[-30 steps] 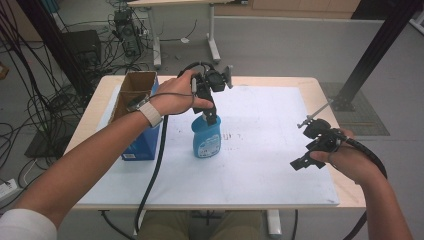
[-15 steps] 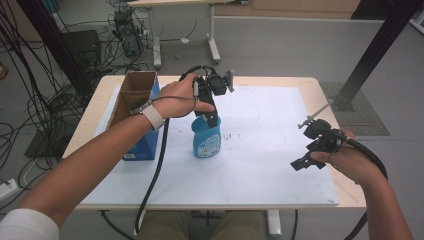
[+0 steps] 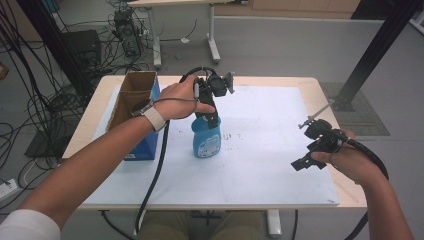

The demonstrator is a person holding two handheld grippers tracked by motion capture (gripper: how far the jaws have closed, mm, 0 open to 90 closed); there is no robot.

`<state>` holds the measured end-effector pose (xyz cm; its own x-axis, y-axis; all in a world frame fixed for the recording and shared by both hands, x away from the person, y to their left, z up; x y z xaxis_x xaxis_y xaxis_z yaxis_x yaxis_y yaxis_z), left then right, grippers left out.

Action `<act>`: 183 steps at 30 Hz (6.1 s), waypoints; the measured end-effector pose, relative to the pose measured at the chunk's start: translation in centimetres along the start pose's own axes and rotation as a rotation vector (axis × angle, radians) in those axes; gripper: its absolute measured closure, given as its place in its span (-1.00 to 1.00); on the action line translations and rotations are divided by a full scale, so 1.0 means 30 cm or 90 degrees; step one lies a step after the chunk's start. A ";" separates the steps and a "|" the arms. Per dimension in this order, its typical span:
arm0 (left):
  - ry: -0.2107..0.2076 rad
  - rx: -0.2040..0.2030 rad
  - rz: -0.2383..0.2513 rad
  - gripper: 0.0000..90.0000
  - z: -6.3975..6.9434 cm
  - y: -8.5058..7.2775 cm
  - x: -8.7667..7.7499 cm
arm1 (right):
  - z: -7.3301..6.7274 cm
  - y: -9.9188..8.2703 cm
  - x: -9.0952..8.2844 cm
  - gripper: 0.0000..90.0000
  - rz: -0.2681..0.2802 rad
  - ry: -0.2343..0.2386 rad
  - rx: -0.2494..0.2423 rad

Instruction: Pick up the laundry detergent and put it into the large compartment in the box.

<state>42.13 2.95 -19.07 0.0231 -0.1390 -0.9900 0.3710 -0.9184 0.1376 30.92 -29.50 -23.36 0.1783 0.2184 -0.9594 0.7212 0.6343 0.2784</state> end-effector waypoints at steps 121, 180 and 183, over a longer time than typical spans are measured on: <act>0.008 -0.007 0.003 -0.82 -0.001 -0.008 0.010 | 0.003 -0.003 0.003 -0.77 0.001 0.001 0.000; 0.003 -0.003 -0.002 -0.78 -0.007 -0.001 0.060 | 0.003 -0.010 0.008 -0.77 0.003 0.004 0.002; -0.001 -0.006 -0.003 -0.78 -0.009 -0.001 0.074 | 0.004 -0.012 0.010 -0.77 0.003 0.005 0.002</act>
<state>42.43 2.77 -21.28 0.0198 -0.1361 -0.9905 0.3801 -0.9153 0.1334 30.80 -29.75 -23.76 0.1766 0.2268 -0.9578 0.7223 0.6312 0.2826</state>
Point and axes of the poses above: each handheld gripper's, and its own axes: x roughly forward along the jaws, y roughly out of its top, z roughly to its right, the point moved 8 cm from there along x, roughly forward along the jaws, and after that the axes turned 4 degrees about -y, right-handed, at the moved point
